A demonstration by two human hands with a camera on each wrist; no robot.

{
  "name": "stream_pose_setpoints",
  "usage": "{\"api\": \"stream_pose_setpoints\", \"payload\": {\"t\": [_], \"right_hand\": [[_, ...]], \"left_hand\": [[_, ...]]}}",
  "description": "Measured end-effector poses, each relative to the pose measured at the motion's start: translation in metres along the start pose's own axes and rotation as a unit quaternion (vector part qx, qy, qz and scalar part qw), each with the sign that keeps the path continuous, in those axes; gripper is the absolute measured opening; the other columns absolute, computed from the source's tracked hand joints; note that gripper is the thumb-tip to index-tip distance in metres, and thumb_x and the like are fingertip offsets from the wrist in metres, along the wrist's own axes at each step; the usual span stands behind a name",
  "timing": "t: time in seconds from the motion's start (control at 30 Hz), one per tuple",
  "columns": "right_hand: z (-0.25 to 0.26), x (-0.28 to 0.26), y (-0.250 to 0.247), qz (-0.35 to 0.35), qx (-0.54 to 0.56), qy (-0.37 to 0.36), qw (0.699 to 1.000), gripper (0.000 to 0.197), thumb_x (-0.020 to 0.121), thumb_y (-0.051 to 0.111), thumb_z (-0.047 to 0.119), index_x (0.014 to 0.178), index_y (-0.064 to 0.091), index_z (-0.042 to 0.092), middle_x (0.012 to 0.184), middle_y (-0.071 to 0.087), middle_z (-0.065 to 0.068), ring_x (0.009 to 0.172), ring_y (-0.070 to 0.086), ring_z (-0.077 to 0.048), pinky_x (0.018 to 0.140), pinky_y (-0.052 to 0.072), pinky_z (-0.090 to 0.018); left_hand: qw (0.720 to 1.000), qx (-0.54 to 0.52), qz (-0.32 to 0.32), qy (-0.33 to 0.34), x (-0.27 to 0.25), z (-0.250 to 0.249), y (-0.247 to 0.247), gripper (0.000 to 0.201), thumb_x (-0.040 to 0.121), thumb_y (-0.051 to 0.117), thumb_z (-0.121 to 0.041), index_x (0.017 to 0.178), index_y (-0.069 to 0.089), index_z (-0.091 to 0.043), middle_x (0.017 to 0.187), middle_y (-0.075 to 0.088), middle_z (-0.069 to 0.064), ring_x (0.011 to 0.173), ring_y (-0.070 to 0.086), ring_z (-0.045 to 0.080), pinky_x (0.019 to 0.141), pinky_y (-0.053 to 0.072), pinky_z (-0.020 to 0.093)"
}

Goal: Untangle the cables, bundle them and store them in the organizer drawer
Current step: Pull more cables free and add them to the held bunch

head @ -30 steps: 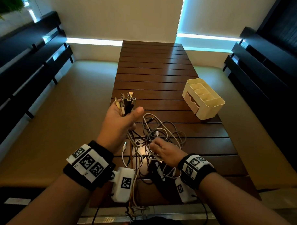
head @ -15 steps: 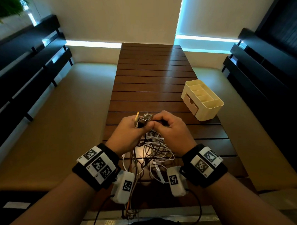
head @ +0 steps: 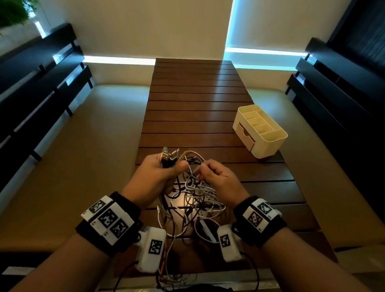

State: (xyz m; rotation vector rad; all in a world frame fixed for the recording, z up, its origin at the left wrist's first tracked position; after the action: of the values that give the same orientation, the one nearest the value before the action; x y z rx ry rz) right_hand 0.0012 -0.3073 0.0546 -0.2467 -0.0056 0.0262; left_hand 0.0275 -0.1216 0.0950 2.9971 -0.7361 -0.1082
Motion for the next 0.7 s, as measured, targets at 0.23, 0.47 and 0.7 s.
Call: {"api": "stream_pose_setpoints", "payload": {"t": [0.23,0.47,0.7], "right_hand": [[0.056,0.013,-0.025,-0.051,-0.037,-0.122,0.991,0.018,0.098,0.058,0.017,0.083,0.065,0.026,0.078,0.060,0.017,0.078,0.056,-0.003,0.075,0.048,-0.018],[0.084,0.018,-0.028,-0.057,-0.215,-0.246,0.943,0.007,0.094,0.066,0.015,0.089,0.071,0.017,0.074,0.053,0.018,0.072,0.053,0.003,0.066,0.037,-0.006],[0.068,0.021,-0.020,-0.018,-0.227,-0.230,0.946,0.007,0.095,0.063,0.015,0.093,0.070,0.014,0.081,0.052,0.015,0.074,0.051,-0.001,0.068,0.040,-0.008]], "left_hand": [[0.988,0.096,-0.120,0.020,0.003,0.003,-0.016,0.011,0.088,0.069,-0.009,0.092,0.062,-0.002,0.051,0.045,-0.009,0.044,0.038,0.008,0.046,0.037,0.027],[0.990,0.045,-0.084,0.101,0.007,-0.026,-0.005,0.035,0.086,0.067,-0.030,0.098,0.063,0.002,0.052,0.038,-0.010,0.045,0.030,0.010,0.044,0.032,0.025],[0.989,0.137,-0.020,0.052,0.015,-0.025,0.003,0.012,0.092,0.067,-0.017,0.083,0.064,-0.010,0.049,0.041,-0.010,0.041,0.032,0.008,0.045,0.031,0.025]]}}
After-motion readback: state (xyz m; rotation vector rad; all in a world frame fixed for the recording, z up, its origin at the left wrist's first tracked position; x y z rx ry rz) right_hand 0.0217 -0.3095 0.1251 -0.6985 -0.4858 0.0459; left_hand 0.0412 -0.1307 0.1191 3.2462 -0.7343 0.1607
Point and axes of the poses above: each hand's wrist, its own x-axis towards the middle knuckle, its own y-axis out of the palm, z = x × y, the point moved 2 cm from there along x, towards the middle knuckle
